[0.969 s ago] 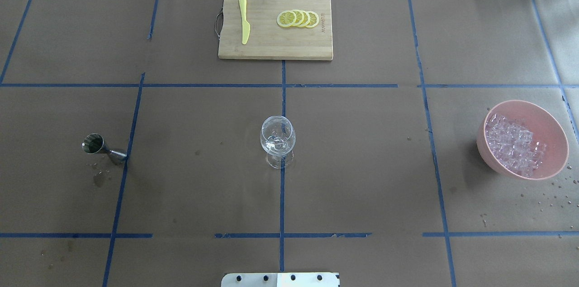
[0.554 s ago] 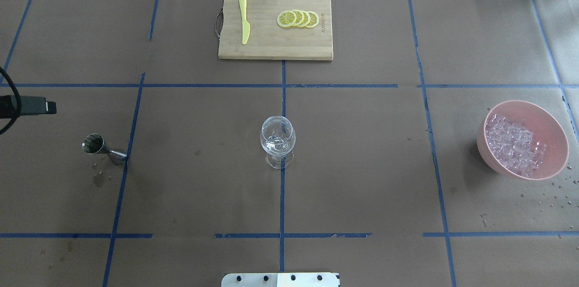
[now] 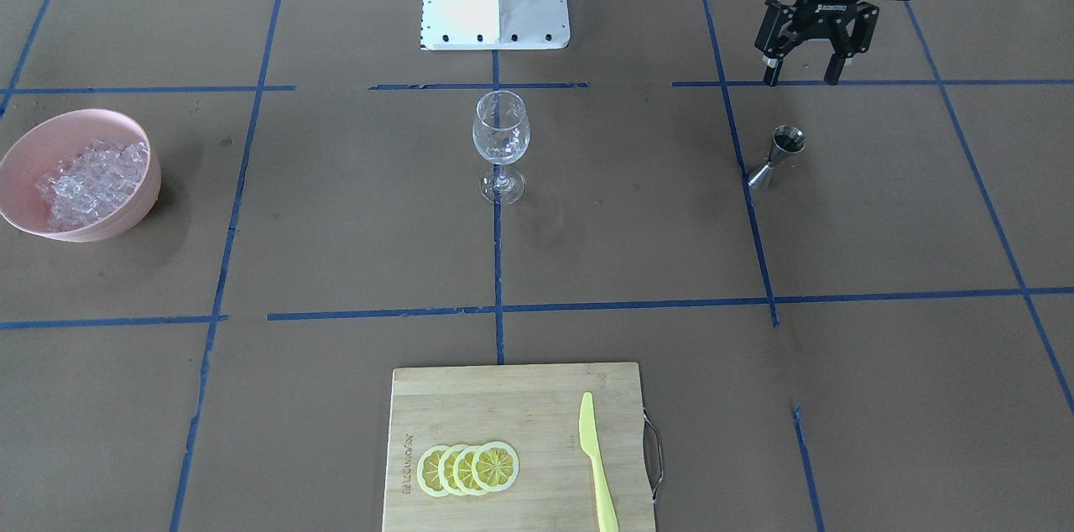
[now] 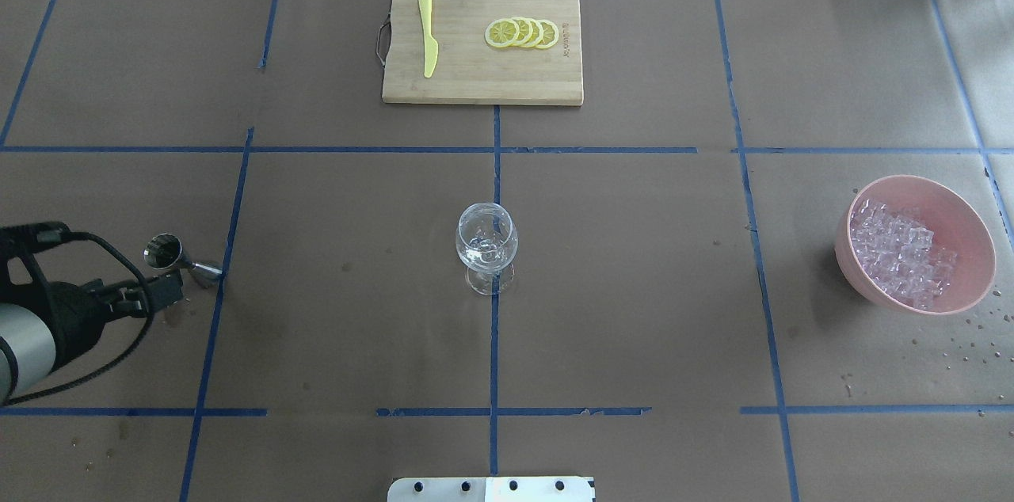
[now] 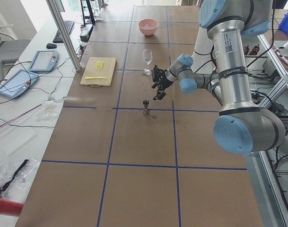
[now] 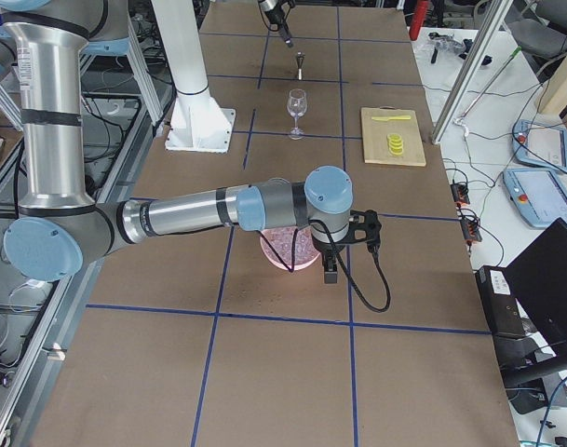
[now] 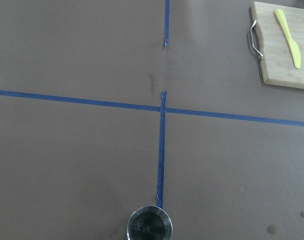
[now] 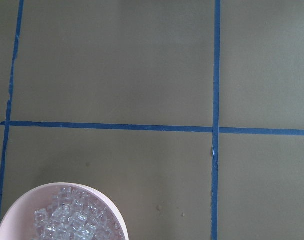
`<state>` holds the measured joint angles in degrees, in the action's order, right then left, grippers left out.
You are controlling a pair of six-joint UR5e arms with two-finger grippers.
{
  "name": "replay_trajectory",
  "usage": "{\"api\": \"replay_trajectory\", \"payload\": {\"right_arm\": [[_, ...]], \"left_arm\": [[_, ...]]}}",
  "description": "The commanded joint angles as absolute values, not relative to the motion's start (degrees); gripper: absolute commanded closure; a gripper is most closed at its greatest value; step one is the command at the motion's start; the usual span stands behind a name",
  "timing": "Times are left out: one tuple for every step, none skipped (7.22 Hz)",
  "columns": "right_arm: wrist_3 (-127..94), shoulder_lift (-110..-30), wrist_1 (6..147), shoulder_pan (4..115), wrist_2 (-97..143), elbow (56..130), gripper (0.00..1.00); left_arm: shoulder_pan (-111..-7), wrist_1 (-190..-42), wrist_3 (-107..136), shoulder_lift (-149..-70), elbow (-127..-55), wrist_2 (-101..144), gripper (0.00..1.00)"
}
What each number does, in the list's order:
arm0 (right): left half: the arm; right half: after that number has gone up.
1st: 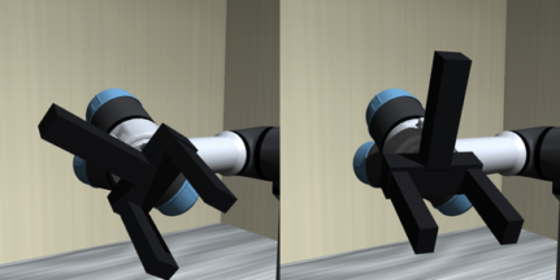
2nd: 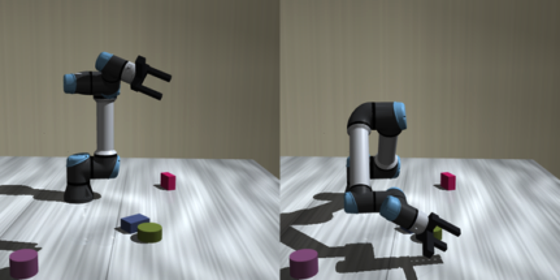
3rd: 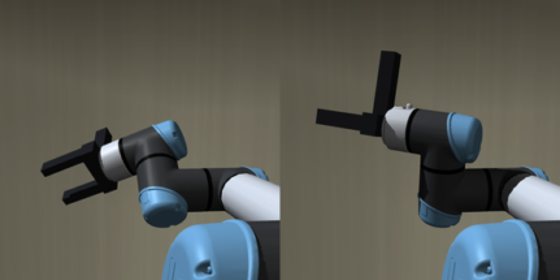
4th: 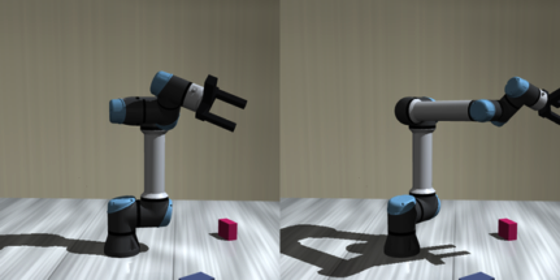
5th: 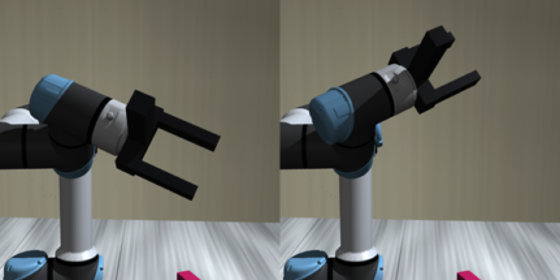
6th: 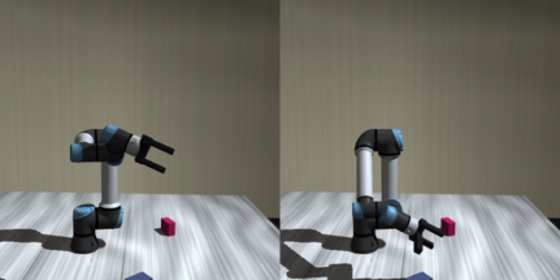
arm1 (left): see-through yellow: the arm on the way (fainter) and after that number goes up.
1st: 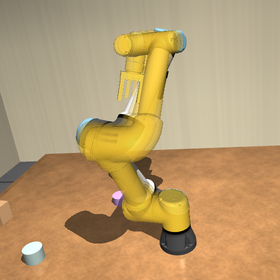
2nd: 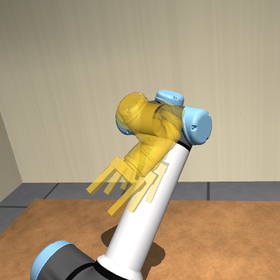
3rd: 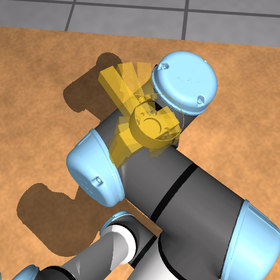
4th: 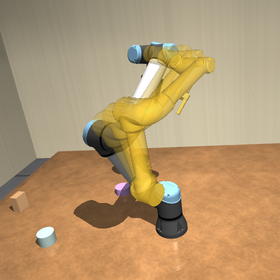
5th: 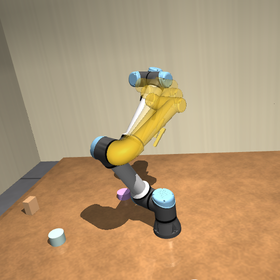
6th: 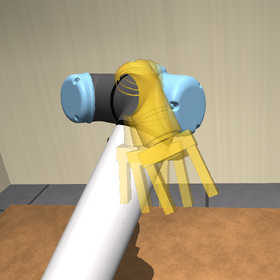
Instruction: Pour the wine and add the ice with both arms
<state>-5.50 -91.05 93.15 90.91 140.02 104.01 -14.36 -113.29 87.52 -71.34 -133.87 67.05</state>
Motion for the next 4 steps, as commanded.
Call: {"api": "replay_trajectory", "payload": {"right_arm": [[-9.9, -91.0, 93.2, 89.0, 140.0, 105.8, 0.00], [-11.8, -91.0, 93.2, 88.3, 140.1, 106.6, 0.00], [-13.8, -91.0, 93.2, 87.7, 140.1, 107.1, 0.00], [-14.3, -91.0, 93.2, 87.5, 140.1, 107.1, 0.00]], "left_arm": [[-3.6, -106.3, 97.5, -71.4, -132.7, 51.7, 0.00], [-3.1, -104.8, 97.9, -72.3, -130.0, 47.1, 0.00], [-3.1, -104.7, 98.2, -74.4, -125.2, 41.9, 0.00], [-3.1, -104.6, 101.4, -77.1, -119.9, 38.2, 0.00]]}}
